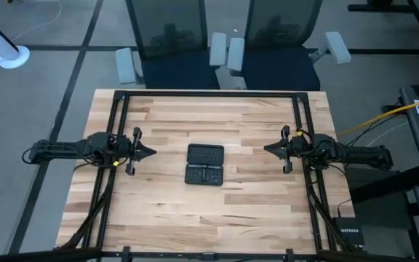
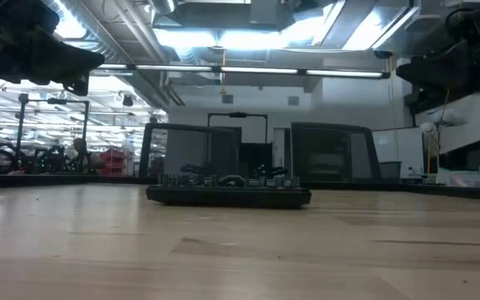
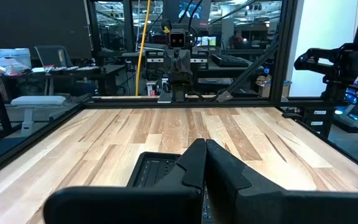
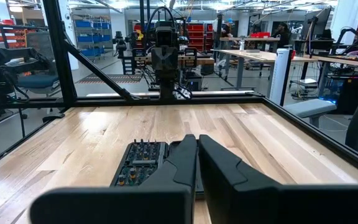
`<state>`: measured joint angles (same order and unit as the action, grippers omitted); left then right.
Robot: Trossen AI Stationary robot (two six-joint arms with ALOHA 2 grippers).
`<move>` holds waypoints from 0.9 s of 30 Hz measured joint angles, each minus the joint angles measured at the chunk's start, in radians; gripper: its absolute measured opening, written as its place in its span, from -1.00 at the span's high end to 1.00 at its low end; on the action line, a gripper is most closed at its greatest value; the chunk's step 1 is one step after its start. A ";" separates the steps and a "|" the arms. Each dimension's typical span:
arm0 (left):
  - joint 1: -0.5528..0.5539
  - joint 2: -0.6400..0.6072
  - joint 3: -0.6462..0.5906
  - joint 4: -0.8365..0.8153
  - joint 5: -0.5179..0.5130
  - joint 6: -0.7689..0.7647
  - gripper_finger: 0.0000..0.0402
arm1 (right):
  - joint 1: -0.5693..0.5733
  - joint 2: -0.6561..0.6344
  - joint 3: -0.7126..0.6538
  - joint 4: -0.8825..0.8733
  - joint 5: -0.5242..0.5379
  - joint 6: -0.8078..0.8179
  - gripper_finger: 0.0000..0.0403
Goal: Prefit tool cases
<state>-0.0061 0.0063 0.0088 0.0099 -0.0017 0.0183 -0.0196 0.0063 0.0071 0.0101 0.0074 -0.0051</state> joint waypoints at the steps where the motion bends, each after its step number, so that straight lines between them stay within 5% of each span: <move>1: 0.000 0.000 0.000 0.000 0.000 0.000 1.00 | 0.000 0.000 0.000 0.000 0.000 0.000 0.89; 12: 0.000 0.000 -0.001 0.006 -0.001 0.015 1.00 | 0.000 0.000 0.000 0.000 0.000 0.000 0.89; 27: 0.000 0.000 -0.001 0.008 -0.002 -0.157 1.00 | 0.000 0.000 0.000 0.000 0.000 0.000 0.89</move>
<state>-0.0059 0.0059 0.0079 0.0184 -0.0037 -0.1390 -0.0196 0.0065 0.0073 0.0097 0.0074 -0.0051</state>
